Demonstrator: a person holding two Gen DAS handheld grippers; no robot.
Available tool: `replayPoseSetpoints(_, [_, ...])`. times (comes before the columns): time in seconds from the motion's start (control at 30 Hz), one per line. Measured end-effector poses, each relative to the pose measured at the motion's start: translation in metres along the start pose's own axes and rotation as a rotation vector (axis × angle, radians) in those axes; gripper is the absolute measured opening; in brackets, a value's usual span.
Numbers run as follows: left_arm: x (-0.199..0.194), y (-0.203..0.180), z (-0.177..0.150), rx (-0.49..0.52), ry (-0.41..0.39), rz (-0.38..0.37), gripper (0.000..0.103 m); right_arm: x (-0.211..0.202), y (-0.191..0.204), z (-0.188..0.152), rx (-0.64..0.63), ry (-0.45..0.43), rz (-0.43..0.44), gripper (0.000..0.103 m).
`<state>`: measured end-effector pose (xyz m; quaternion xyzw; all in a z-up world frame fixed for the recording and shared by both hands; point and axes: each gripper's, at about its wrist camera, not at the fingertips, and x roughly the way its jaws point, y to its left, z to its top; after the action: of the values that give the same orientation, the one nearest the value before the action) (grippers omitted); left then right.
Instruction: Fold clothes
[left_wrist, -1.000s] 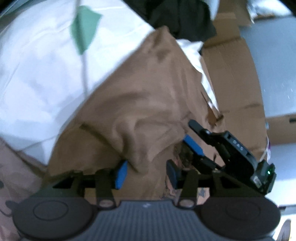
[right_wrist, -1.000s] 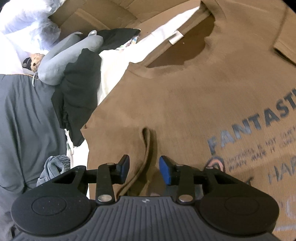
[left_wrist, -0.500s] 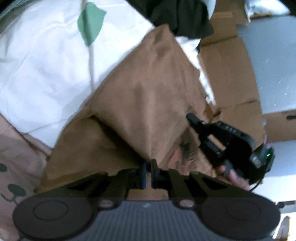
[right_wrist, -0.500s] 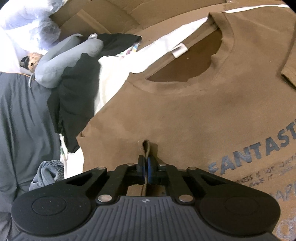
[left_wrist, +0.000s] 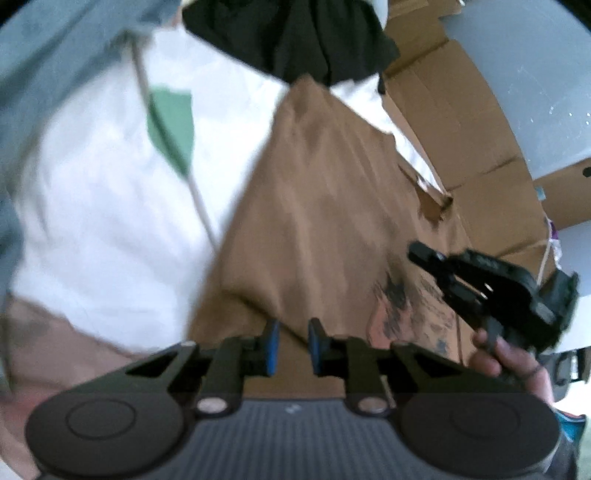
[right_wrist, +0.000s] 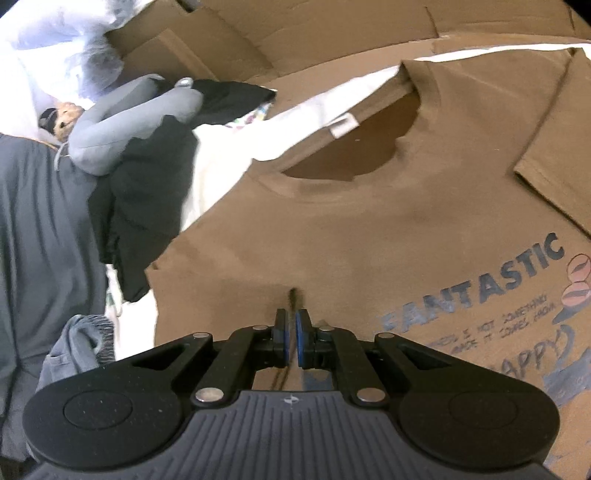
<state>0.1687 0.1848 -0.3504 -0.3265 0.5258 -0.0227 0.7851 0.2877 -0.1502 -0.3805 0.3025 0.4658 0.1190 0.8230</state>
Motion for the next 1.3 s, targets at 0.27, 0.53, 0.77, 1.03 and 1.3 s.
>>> replayPoseSetpoints(0.27, [-0.013, 0.000, 0.006, 0.211, -0.054, 0.187, 0.033, -0.001, 0.018, -0.003, -0.038, 0.007, 0.030, 0.003])
replayPoseSetpoints(0.53, [-0.002, 0.009, 0.005, 0.272, 0.022, 0.156, 0.033, 0.005, 0.027, -0.010, 0.012, 0.032, 0.070, 0.005])
replayPoseSetpoints(0.77, [0.002, 0.020, 0.005, 0.231, 0.007, 0.128, 0.011, 0.008, 0.044, -0.026, -0.004, 0.067, 0.091, 0.012])
replayPoseSetpoints(1.03, [-0.004, 0.038, 0.003, 0.145, 0.000, 0.095, 0.006, 0.025, 0.064, -0.072, -0.090, 0.175, 0.061, 0.012])
replayPoseSetpoints(1.3, [-0.010, 0.044, 0.001, 0.113, 0.019, 0.098, 0.004, 0.025, 0.066, -0.108, -0.154, 0.249, 0.010, 0.014])
